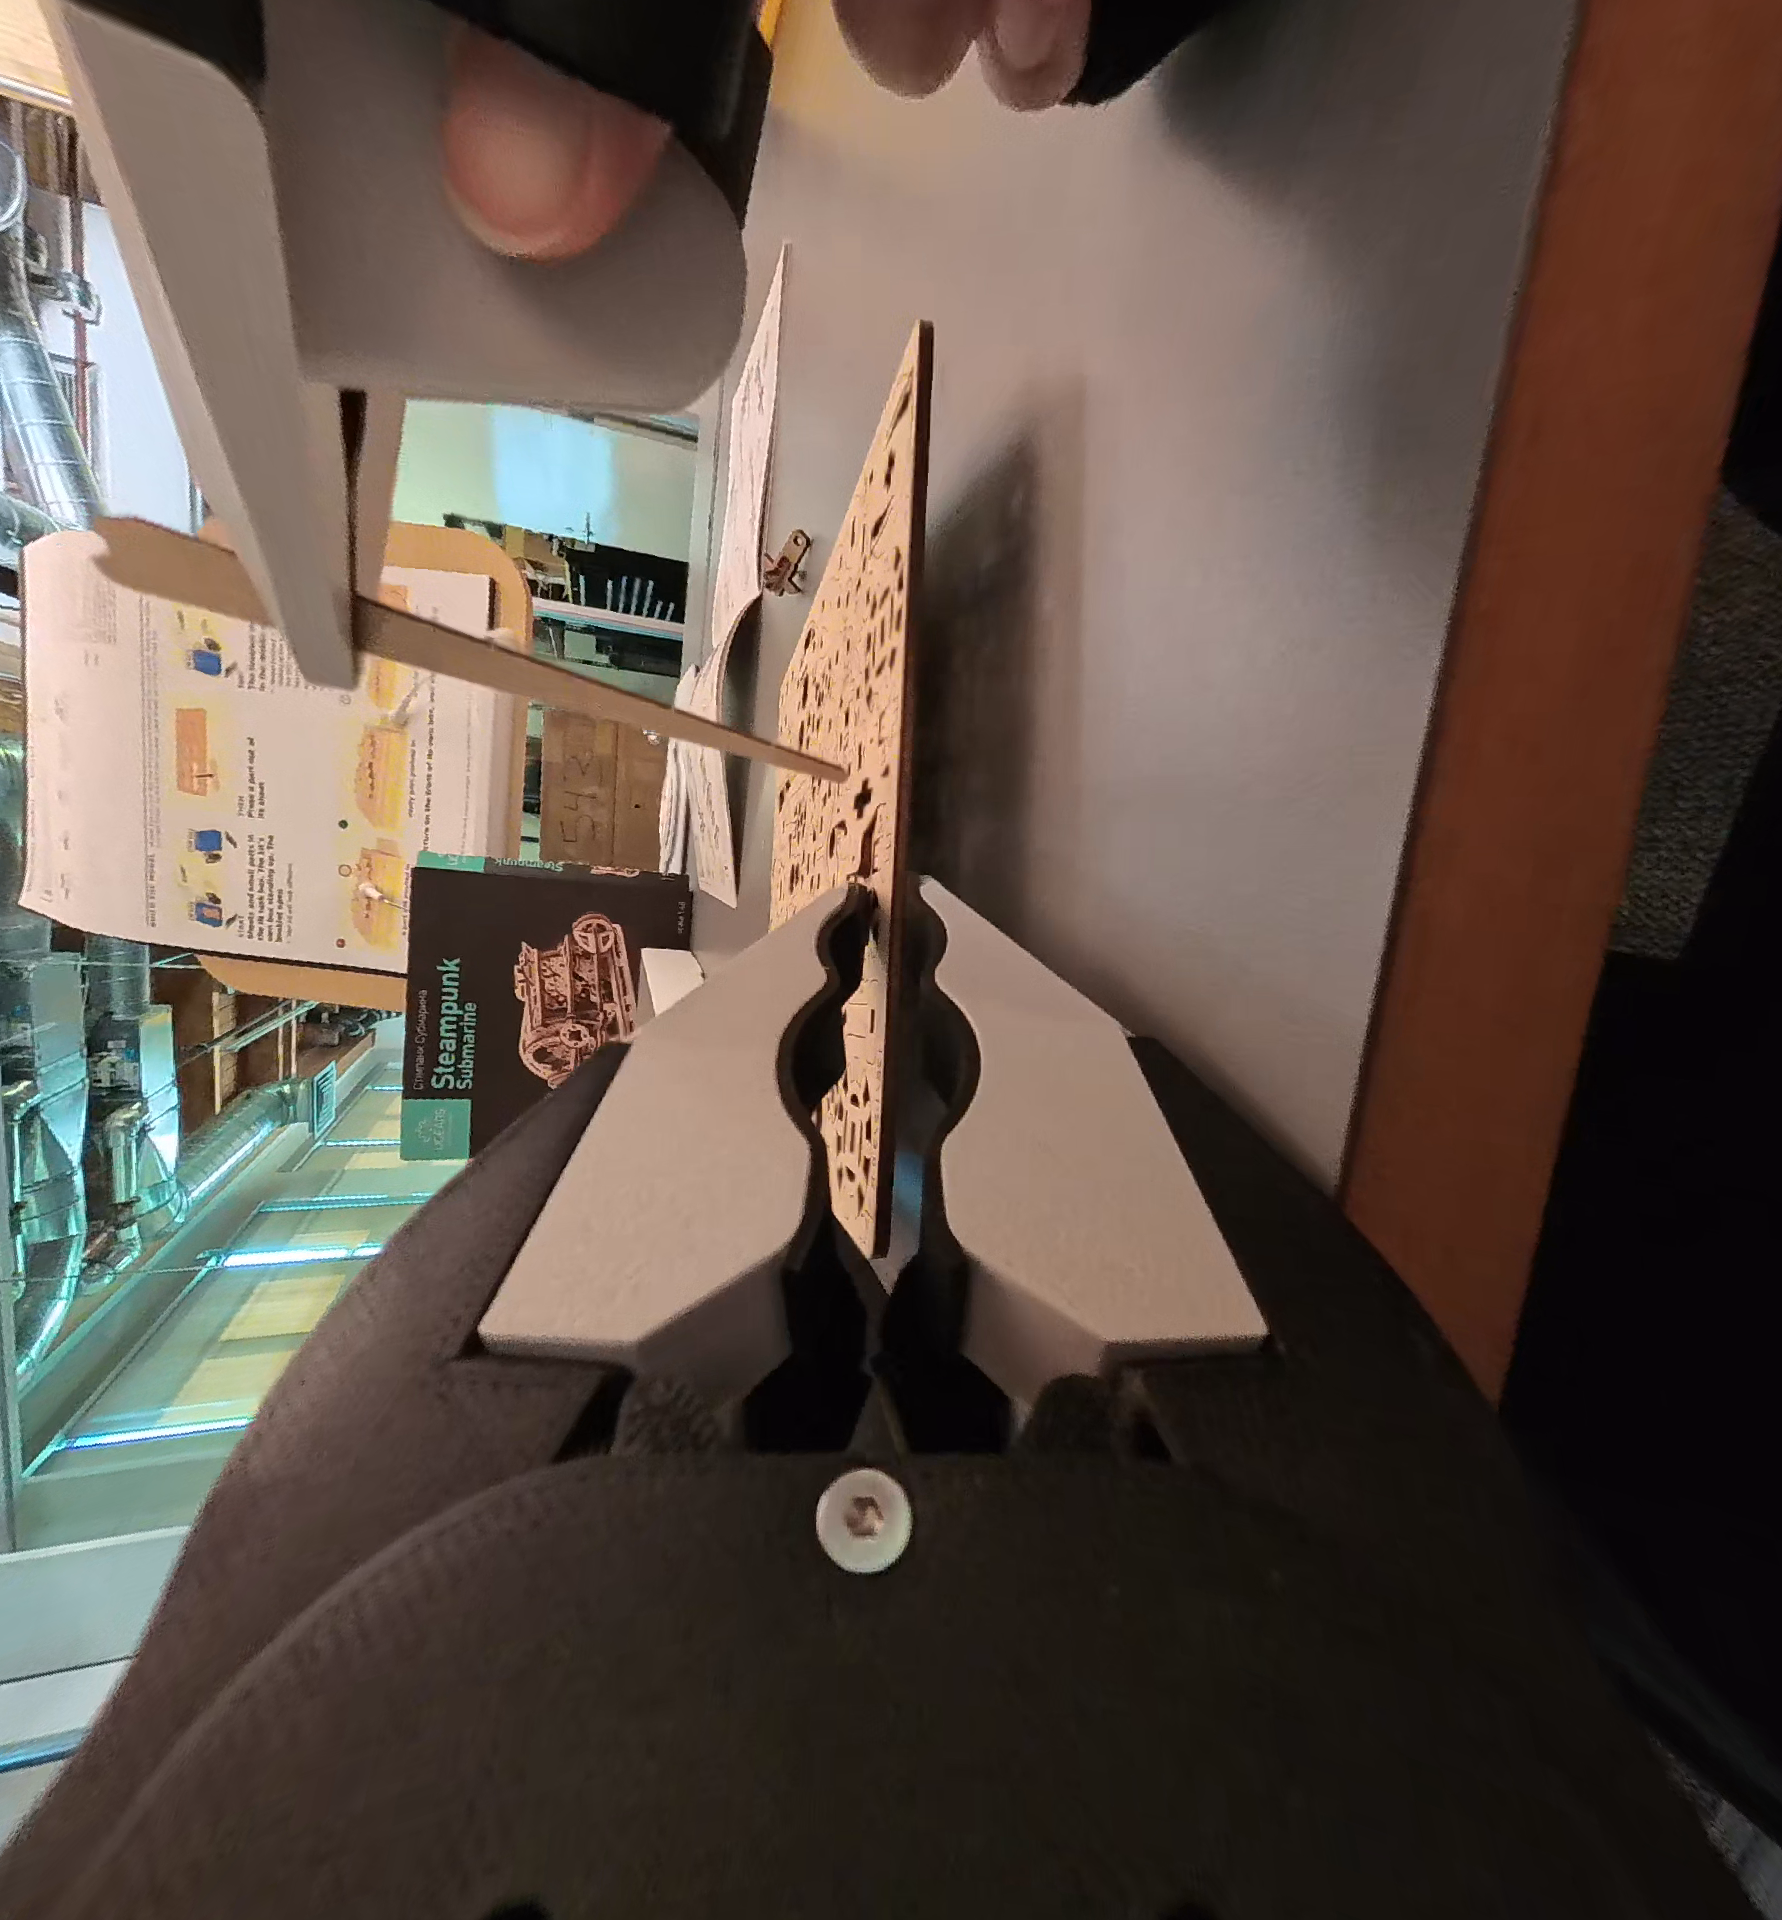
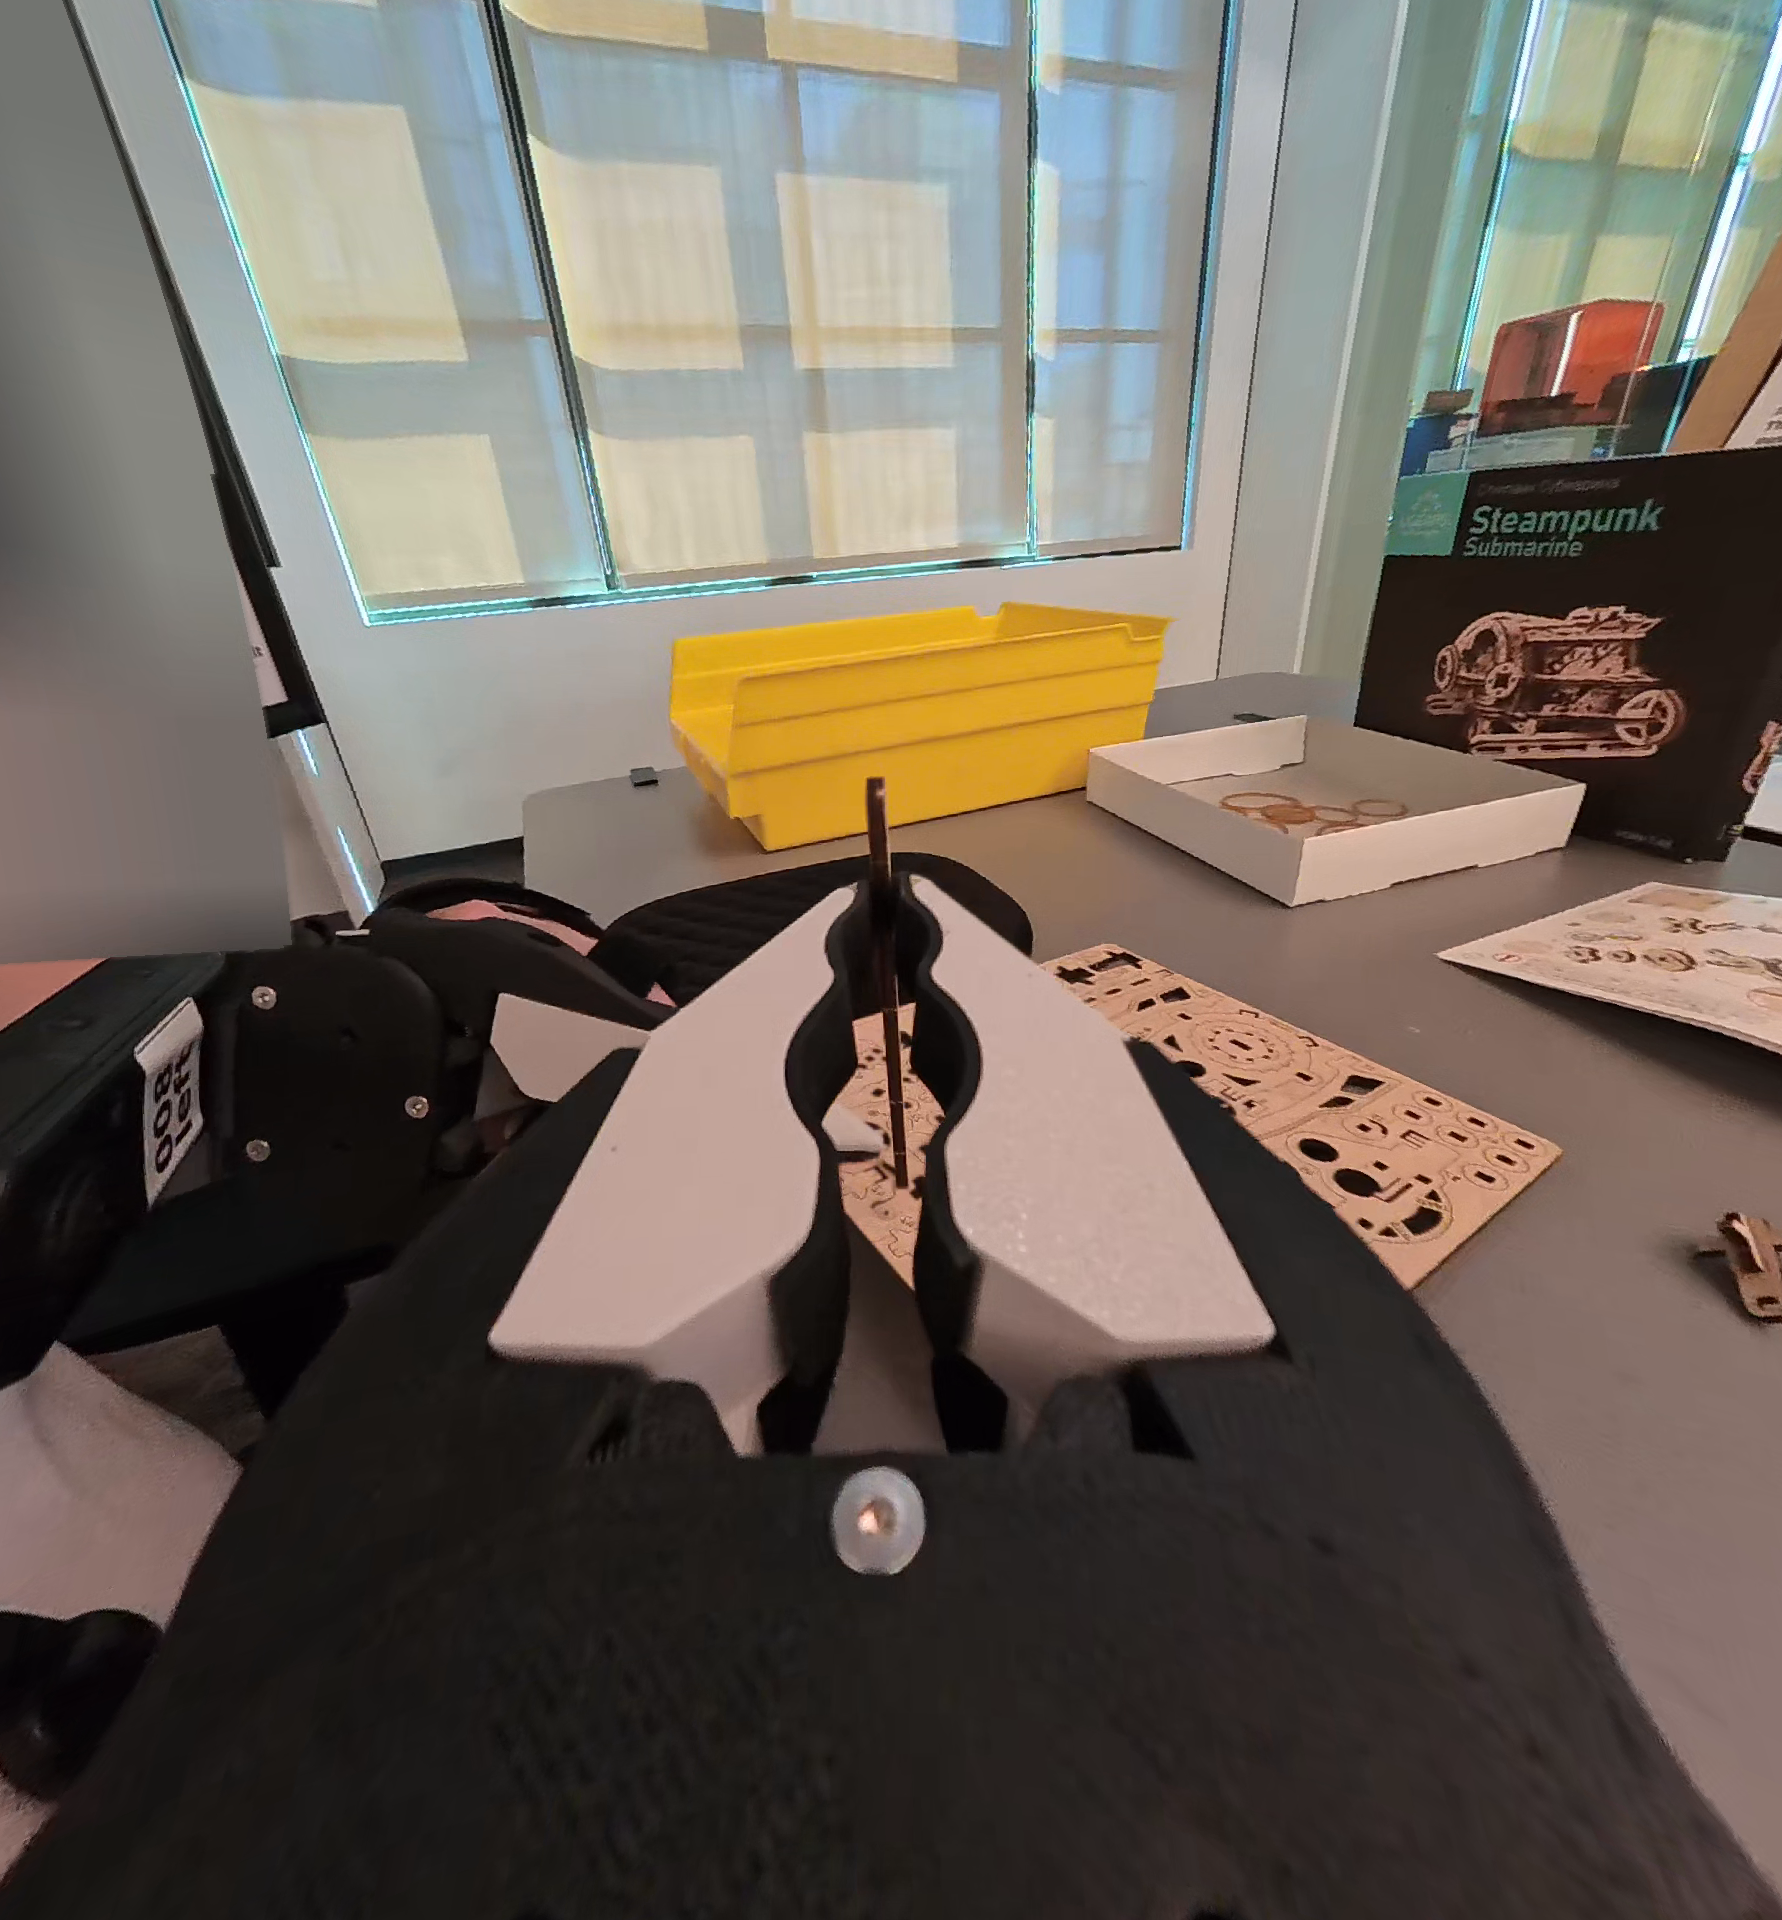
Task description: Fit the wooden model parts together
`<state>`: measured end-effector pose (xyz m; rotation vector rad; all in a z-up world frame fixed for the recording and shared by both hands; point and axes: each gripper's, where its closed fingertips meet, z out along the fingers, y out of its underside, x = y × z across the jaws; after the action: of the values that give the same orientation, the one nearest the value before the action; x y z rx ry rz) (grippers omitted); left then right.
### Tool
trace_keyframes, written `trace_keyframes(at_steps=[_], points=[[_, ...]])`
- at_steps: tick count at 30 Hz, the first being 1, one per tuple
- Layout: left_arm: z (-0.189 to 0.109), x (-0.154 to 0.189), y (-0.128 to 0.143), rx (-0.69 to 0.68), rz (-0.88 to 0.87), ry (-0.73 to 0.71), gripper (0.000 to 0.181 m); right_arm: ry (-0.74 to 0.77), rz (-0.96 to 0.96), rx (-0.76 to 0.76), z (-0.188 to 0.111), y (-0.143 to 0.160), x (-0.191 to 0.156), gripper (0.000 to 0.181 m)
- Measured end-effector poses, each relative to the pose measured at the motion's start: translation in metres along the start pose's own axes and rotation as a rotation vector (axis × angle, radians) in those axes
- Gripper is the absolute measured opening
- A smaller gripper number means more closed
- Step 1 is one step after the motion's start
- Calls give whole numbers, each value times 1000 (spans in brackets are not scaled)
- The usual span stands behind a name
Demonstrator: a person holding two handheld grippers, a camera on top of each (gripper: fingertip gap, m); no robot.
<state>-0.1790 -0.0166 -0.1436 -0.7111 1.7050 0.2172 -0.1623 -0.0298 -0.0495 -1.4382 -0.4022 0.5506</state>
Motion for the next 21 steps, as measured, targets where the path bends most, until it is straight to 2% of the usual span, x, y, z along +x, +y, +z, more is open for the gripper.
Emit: trace_keyframes(at_steps=[8, 21], points=[[1, 3, 1, -9, -24, 34, 6, 10, -36, -107, 10, 14, -2, 2], [3, 5, 0, -16, -45, 68, 6, -13, -77, -147, 13, 20, -8, 3]])
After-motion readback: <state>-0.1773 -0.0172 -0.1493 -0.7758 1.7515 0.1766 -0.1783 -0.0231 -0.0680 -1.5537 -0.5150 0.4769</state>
